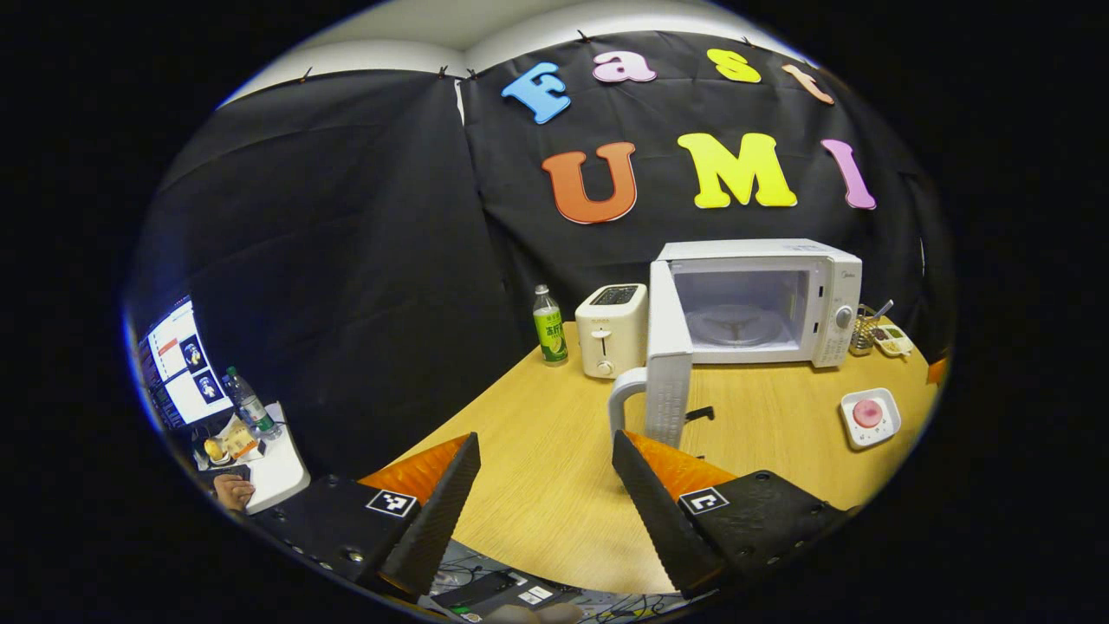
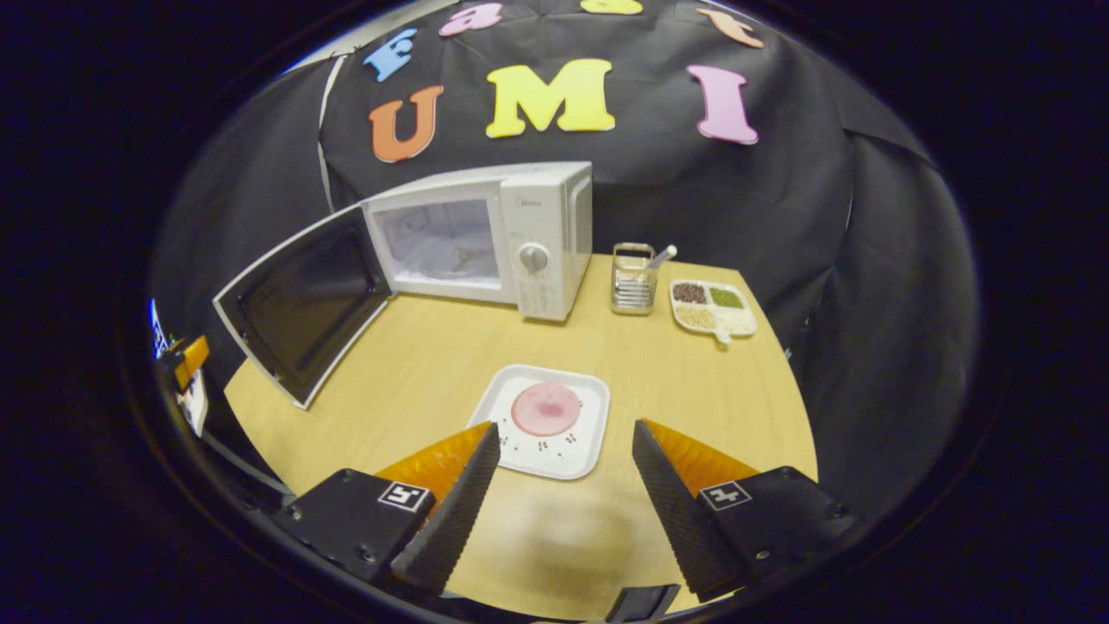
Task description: Open the microwave oven with the left hand, put the food in, and close the microwave oven.
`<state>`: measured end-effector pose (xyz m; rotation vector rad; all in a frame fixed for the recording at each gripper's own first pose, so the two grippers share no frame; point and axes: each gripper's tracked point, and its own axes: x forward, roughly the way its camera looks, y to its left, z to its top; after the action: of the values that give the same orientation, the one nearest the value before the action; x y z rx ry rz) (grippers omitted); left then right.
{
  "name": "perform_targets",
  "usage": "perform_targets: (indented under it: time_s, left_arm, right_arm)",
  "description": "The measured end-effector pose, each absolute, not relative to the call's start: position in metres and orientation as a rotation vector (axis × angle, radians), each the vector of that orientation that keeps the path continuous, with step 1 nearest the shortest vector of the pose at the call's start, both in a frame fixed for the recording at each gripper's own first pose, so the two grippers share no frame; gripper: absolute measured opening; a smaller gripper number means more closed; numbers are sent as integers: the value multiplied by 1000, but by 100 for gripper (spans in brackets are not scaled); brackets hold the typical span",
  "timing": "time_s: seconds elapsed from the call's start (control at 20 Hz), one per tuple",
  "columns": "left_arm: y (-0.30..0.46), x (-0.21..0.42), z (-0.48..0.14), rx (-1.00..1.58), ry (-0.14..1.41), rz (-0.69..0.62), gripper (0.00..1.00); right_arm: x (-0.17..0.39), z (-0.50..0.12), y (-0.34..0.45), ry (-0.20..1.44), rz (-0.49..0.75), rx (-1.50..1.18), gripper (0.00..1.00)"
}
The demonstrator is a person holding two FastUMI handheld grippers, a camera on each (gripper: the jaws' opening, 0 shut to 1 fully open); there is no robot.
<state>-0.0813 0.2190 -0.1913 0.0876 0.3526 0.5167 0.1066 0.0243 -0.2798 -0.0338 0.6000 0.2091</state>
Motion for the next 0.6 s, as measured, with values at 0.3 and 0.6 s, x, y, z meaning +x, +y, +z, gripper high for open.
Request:
perform_targets:
  time_s: [0.3, 0.6]
  left_arm:
    - [167, -71, -158, 63, 357, 533, 94]
    - [146, -55, -132, 27, 344, 563, 94]
  right_arm:
    - [160, -350, 22, 785, 291, 108, 83]
    - [178, -376, 21, 882, 293, 173, 63]
